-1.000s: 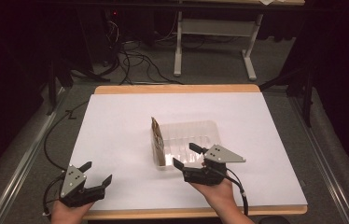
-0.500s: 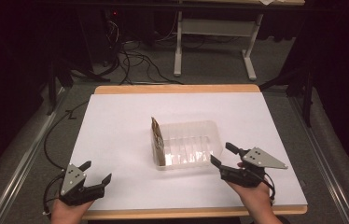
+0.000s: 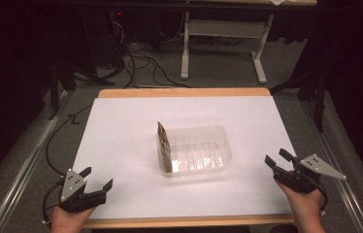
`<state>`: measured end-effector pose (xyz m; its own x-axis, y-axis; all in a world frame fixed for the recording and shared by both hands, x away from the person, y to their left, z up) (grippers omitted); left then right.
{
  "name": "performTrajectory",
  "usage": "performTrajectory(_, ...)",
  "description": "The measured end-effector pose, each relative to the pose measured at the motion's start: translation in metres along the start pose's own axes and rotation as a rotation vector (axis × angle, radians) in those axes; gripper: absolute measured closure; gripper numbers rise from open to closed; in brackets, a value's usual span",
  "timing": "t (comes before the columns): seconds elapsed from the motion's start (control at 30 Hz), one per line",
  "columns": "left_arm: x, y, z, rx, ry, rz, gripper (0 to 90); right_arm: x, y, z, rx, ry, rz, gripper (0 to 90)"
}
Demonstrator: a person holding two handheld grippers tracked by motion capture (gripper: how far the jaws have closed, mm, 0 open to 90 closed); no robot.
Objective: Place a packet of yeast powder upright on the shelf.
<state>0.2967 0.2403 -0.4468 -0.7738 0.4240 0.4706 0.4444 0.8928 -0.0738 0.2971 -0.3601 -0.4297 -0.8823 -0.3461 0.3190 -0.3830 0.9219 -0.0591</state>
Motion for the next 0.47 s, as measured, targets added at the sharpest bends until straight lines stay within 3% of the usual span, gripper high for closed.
performTrajectory(0.1, -0.001, -0.003, -0.001, -0.005, 0.001, 0.001, 17.0, 0.000, -0.013, 0.019, -0.058, 0.061, -0.017, 38.4)
performTrajectory(0.2, -0.002, -0.007, -0.001, -0.020, 0.005, 0.001, 17.0, 0.003, -0.020, 0.026, -0.097, 0.075, -0.006, 38.9)
performTrajectory(0.3, -0.001, -0.008, -0.001, -0.024, 0.005, 0.004, 17.0, 0.004, -0.017, 0.022, -0.088, 0.053, 0.000, 39.0)
performTrajectory(0.37, 0.000, -0.007, 0.000, -0.024, 0.004, 0.004, 17.0, 0.002, -0.012, 0.020, -0.060, 0.060, -0.006, 39.1)
performTrajectory(0.47, 0.002, -0.007, 0.000, -0.021, -0.004, 0.006, 17.0, -0.002, -0.007, 0.018, -0.063, 0.065, -0.021, 37.2)
Point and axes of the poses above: each handheld gripper's, and its own axes: x roughly backward along the jaws, z roughly out of its underside, y roughly to its left, the point moved 2 cm from there along -x, roughly forward along the jaws, and after that the axes turned 8 degrees about x, right-handed, at the moved point
